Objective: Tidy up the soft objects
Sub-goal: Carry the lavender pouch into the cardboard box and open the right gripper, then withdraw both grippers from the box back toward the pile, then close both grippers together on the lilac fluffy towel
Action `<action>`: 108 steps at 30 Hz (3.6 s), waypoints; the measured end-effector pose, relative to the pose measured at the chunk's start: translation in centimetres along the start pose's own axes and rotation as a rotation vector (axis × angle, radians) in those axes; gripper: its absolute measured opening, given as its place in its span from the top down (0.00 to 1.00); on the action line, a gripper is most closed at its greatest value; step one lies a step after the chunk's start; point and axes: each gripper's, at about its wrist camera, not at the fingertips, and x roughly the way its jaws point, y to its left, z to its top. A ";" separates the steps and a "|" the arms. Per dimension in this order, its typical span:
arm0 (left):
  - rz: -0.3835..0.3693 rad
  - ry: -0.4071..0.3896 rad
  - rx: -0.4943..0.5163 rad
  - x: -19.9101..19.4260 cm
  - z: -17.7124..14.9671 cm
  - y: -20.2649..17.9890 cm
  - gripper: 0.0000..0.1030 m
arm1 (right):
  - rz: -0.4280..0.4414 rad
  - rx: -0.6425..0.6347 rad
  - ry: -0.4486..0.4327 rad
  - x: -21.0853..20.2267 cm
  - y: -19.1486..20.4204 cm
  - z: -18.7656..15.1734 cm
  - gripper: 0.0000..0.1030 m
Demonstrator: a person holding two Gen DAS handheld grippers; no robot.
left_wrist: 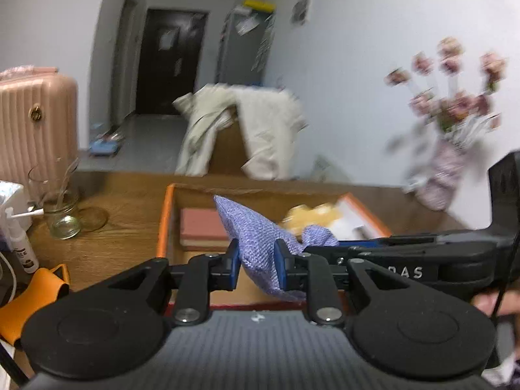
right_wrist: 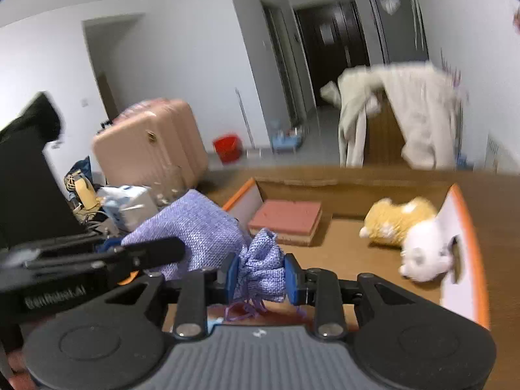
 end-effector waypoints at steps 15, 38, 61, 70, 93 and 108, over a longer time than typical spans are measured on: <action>0.107 0.009 0.051 0.6 -0.8 3.4 0.55 | -0.022 -0.027 0.185 7.4 0.0 -1.4 0.54; 0.182 -0.222 0.132 -18.1 -2.4 -2.3 0.15 | -0.258 -0.231 -0.271 -22.5 4.2 -5.0 0.22; 0.109 -0.275 0.095 -26.0 -14.4 -7.3 0.00 | -0.230 -0.181 -0.336 -28.7 7.8 -21.9 0.09; 0.057 -0.173 0.052 -21.0 -14.0 -7.0 0.00 | -0.162 -0.141 -0.297 -25.3 5.8 -20.0 0.15; -0.061 0.209 -0.373 -1.7 -11.4 -1.9 0.72 | 0.064 -0.040 0.208 -0.7 -2.2 -7.8 0.74; -0.067 0.082 -0.319 -8.2 -8.8 -3.3 0.88 | 0.044 -0.053 -0.028 -9.8 1.7 -8.7 0.84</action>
